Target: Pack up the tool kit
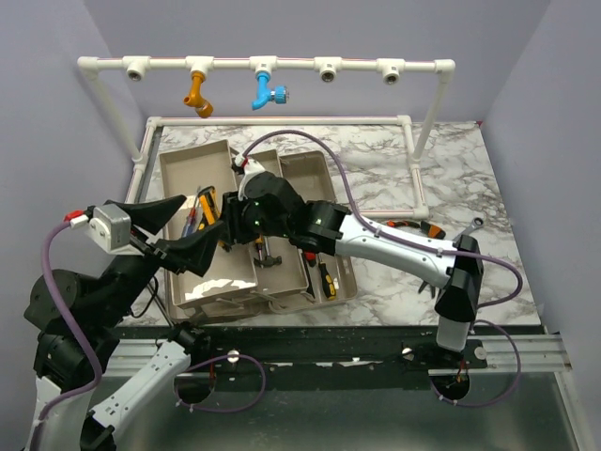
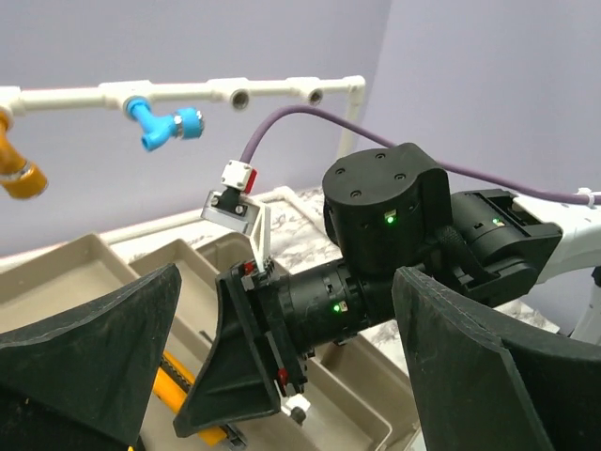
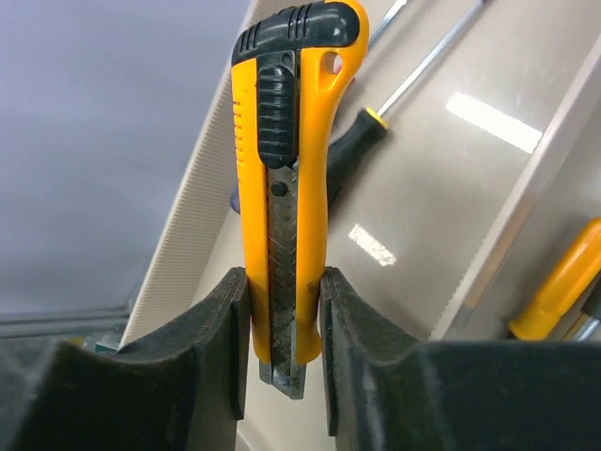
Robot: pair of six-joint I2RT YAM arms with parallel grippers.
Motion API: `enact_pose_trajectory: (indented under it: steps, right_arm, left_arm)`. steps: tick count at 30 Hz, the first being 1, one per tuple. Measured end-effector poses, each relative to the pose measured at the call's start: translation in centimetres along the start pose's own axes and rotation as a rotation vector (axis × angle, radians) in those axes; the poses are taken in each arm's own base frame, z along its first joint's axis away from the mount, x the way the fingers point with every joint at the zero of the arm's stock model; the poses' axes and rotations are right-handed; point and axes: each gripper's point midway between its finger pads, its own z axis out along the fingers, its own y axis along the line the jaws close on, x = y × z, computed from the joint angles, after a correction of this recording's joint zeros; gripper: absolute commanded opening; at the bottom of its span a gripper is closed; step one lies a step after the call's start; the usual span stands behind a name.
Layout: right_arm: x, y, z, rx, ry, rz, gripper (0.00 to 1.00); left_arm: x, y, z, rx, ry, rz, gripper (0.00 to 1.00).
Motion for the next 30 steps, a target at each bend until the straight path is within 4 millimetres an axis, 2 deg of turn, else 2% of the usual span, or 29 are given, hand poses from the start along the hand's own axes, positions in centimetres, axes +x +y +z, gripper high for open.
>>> enact_pose_trajectory:
  steps: [1, 3, 5, 9, 13, 19, 22, 24, 28, 30]
  right_arm:
    - [0.5, -0.3, 0.4, 0.011, 0.014, 0.004, 0.48]
    - [1.5, -0.8, 0.9, 0.033, 0.038, 0.017, 0.56]
    - [1.3, -0.7, 0.8, 0.037, 0.027, 0.028, 0.58]
    - [0.3, -1.1, -0.5, 0.066, -0.011, 0.033, 0.59]
    - [-0.6, -2.3, -3.6, 0.121, -0.058, 0.029, 0.57]
    - [-2.9, -5.4, -11.3, 0.269, -0.185, 0.013, 0.5]
    - [-3.3, -8.5, -15.3, 0.369, -0.237, 0.019, 0.48]
    - [-3.4, -11.6, -17.4, 0.447, -0.261, 0.033, 0.47]
    - [-2.0, -20.8, -21.0, 0.679, -0.271, 0.092, 0.46]
    - [-0.9, -24.6, -22.4, 0.775, -0.26, 0.126, 0.46]
  left_arm:
    - [0.2, 0.1, 0.0, -0.008, 0.007, 0.0, 0.99]
    - [1.0, 0.5, 0.0, -0.026, 0.038, -0.001, 0.98]
    - [1.7, 0.8, 0.1, -0.037, 0.062, -0.001, 0.99]
    - [3.1, 1.3, 0.2, -0.055, 0.107, 0.001, 0.98]
    - [3.6, 1.4, 0.3, -0.058, 0.122, 0.001, 0.99]
    - [5.2, 1.0, 0.7, -0.021, 0.155, -0.003, 0.99]
    - [6.3, 0.5, 1.1, 0.019, 0.182, -0.005, 0.98]
    - [6.9, 0.1, 1.4, 0.046, 0.2, -0.006, 0.99]
    - [8.8, -0.5, 2.3, 0.106, 0.25, -0.002, 0.98]
    - [9.8, -0.5, 2.5, 0.118, 0.268, -0.004, 0.99]
